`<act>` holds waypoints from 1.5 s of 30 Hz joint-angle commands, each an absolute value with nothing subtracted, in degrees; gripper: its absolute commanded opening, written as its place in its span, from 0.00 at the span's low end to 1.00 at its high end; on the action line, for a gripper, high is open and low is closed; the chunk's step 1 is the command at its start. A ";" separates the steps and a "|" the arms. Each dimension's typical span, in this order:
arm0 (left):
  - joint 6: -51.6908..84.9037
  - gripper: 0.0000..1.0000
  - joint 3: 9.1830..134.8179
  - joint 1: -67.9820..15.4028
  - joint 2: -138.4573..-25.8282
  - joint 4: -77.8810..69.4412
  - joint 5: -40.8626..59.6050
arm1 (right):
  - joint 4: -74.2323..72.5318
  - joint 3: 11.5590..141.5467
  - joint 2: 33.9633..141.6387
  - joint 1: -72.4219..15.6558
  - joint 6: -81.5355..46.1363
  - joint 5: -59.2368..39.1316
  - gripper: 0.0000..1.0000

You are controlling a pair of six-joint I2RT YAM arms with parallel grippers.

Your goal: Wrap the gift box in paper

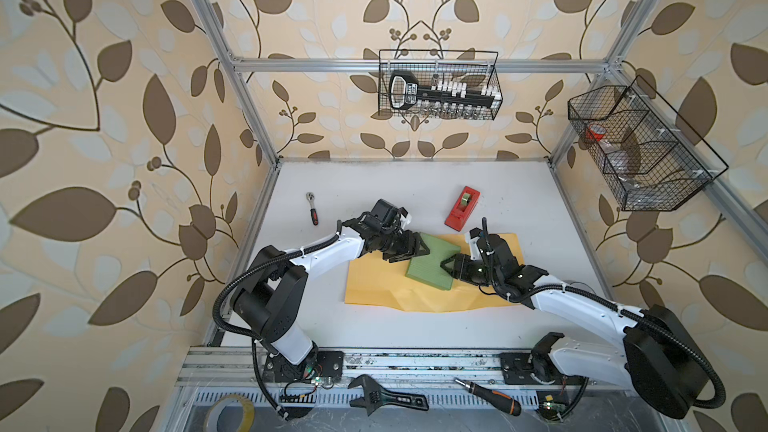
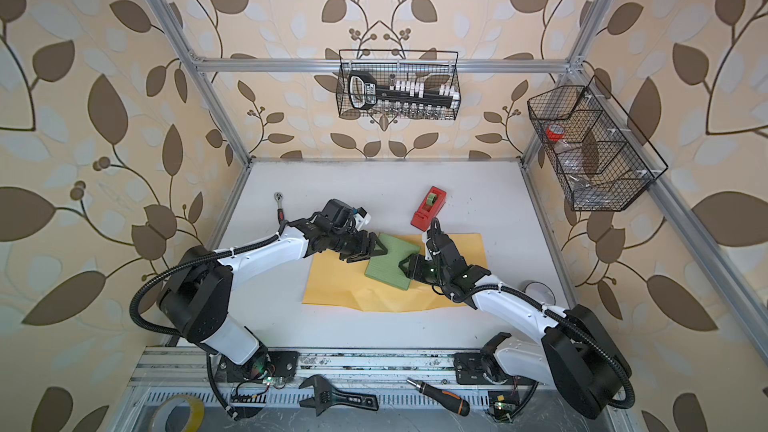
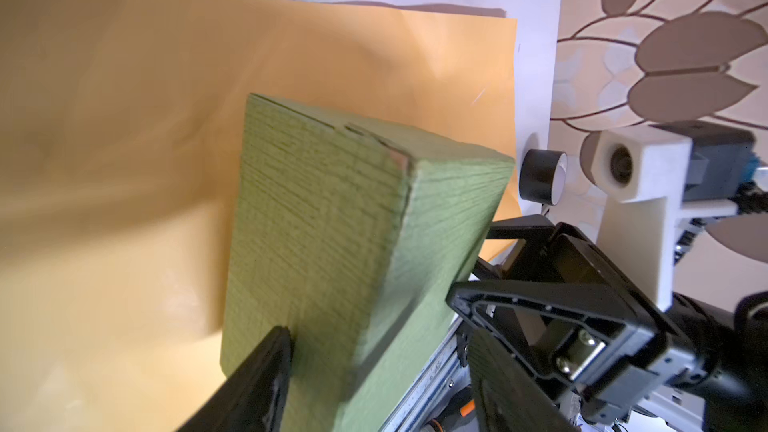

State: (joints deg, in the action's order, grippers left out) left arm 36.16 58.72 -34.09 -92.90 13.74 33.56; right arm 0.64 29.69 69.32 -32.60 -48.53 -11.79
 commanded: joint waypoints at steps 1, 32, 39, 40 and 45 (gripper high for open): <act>35.38 0.69 59.64 -35.90 -93.64 5.99 39.29 | -1.52 31.10 71.22 -32.41 -46.63 -15.82 0.53; 39.57 0.77 40.28 -31.81 -82.98 2.58 30.19 | 7.04 26.32 64.59 -10.27 -34.95 -18.33 0.77; 40.85 0.64 33.37 -25.15 -81.79 -0.77 29.95 | 3.99 22.15 66.36 -10.04 -37.61 -15.27 0.73; 40.79 0.63 32.86 -24.54 -81.97 -0.99 29.69 | 3.81 21.91 66.29 -10.02 -37.81 -15.18 0.73; 38.94 0.60 30.51 -19.36 -84.33 -1.77 28.52 | -0.40 16.75 65.12 -11.01 -42.15 -16.09 0.69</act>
State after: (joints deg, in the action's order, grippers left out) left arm 40.64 32.36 -23.57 -82.87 -0.16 30.55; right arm 3.66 21.23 66.06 -10.26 -37.95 -16.34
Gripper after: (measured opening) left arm 0.607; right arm 0.712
